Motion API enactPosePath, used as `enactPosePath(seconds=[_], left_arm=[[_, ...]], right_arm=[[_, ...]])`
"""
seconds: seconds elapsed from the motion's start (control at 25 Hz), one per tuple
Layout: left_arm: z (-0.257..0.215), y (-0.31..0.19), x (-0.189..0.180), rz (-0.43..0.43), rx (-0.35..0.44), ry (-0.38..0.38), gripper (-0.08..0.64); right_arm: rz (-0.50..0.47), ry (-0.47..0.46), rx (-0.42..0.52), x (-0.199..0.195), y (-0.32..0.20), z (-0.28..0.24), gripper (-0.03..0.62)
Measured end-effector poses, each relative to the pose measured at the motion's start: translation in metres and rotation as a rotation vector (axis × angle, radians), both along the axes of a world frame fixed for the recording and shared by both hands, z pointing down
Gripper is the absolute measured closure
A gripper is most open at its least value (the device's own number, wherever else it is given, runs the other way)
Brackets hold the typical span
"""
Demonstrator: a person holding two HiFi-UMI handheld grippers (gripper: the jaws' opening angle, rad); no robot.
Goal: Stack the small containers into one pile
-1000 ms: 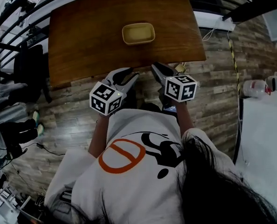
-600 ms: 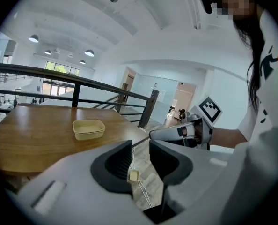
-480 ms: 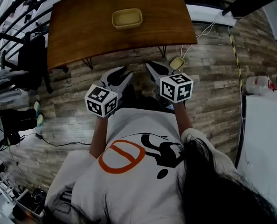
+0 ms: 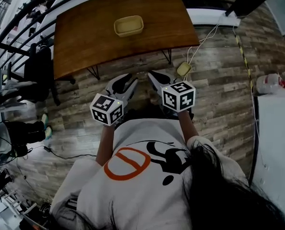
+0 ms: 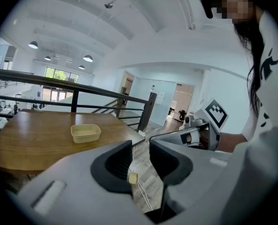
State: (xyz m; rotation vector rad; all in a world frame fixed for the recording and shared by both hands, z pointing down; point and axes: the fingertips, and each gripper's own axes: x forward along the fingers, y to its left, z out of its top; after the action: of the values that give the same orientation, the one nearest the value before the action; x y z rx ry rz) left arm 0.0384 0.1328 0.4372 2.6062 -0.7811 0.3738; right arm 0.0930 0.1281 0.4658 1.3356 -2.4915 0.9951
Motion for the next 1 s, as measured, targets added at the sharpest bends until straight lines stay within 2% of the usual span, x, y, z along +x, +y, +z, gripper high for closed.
enactPosePath(seconds=[0.52, 1.0], left_arm=[[-0.002, 0.018, -0.044, 0.042, -0.015, 0.002, 0.440], [0.000, 0.027, -0.067, 0.055, -0.028, 0.029, 0.440]], right_arm=[[0.016, 0.013, 0.032, -0.045, 0.007, -0.013, 0.572], [0.036, 0.058, 0.030, -0.062, 0.022, -0.017, 0.572]])
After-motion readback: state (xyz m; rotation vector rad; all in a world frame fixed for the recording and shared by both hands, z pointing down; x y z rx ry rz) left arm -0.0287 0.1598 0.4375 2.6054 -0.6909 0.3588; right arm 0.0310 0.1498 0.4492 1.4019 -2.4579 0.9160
